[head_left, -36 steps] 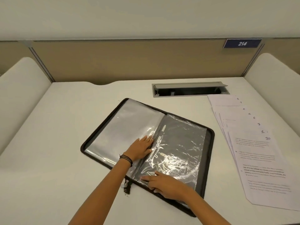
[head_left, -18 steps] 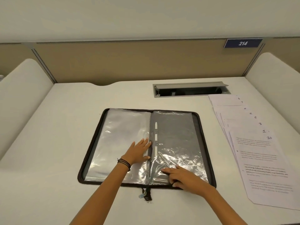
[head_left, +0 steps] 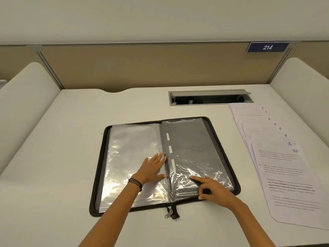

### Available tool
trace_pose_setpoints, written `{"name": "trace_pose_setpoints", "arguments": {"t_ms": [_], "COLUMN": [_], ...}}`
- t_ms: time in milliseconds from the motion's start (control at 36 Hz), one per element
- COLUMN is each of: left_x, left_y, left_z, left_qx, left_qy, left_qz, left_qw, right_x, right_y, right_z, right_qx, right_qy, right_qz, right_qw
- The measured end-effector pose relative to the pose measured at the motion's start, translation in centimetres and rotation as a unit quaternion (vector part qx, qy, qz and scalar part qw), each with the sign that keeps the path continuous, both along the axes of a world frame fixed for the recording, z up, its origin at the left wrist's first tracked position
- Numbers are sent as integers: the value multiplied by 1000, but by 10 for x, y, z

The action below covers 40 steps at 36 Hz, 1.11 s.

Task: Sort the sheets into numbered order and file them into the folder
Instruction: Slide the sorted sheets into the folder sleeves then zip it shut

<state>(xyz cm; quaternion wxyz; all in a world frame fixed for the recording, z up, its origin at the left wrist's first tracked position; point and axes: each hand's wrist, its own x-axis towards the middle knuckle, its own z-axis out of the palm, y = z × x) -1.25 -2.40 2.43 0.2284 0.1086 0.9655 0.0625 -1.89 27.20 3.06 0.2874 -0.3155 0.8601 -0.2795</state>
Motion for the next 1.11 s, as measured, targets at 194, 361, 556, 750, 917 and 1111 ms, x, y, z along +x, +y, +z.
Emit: {"name": "trace_pose_setpoints", "arguments": {"t_ms": [194,361,556,750,917,1111], "left_x": [2,4,8,12,13,19], "left_y": [0,0,-2,-2,-3,-10], "left_z": [0,1,2,-1,-4,-22], "left_qx": [15,16,23,42,50,94], "left_qy": [0,-7,-7,9,21,72], "left_qz": [5,5,-6,5,6,11], "left_qw": [1000,1000,1000,999,999,993], "right_x": [3,9,16,17,13,7], "right_y": [4,3,-2,-6,-19,-52], "right_z": [-6,-5,-6,-1,13,12], "right_qx": [-25,-20,17,45,45,1], "right_qy": [9,27,13,26,73,144], "right_qz": [2,16,6,25,-4,-26], "right_qw": [1000,999,1000,998,996,989]}}
